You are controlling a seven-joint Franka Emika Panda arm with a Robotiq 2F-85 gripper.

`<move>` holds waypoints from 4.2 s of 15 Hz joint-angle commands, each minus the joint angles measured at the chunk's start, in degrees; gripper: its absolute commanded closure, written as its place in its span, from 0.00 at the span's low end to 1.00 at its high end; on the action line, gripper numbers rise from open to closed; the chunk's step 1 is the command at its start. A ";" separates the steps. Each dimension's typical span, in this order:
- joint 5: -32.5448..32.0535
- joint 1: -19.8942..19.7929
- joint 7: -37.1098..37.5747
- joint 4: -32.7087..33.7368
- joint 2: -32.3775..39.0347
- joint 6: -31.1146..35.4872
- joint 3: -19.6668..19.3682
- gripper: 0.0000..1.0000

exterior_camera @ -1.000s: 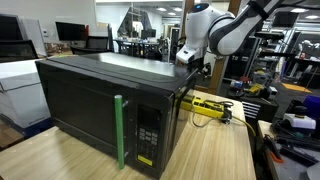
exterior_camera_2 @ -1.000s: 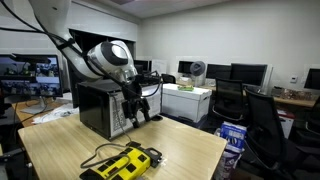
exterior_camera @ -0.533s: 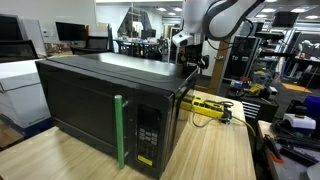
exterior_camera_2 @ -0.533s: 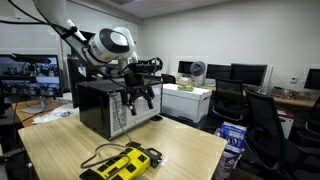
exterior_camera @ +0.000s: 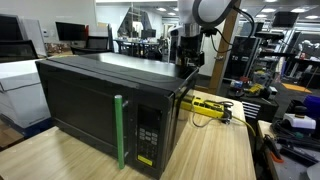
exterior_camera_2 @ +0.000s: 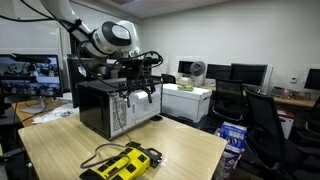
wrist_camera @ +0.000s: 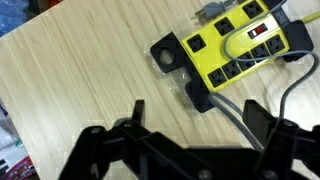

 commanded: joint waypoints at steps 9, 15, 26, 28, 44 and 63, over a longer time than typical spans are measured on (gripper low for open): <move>10.64 4.09 33.61 -10.39 -10.18 -1.18 2.00 0.00; 11.31 4.39 52.31 -15.12 -17.27 -1.06 2.53 0.00; 12.21 3.93 72.79 -23.89 -25.82 5.53 4.59 0.00; 11.52 3.40 74.10 -24.53 -25.78 6.61 4.87 0.00; 4.89 0.16 71.39 -24.05 -22.25 8.52 4.10 0.00; 20.48 0.39 47.67 -15.43 -18.66 -3.00 -4.69 0.00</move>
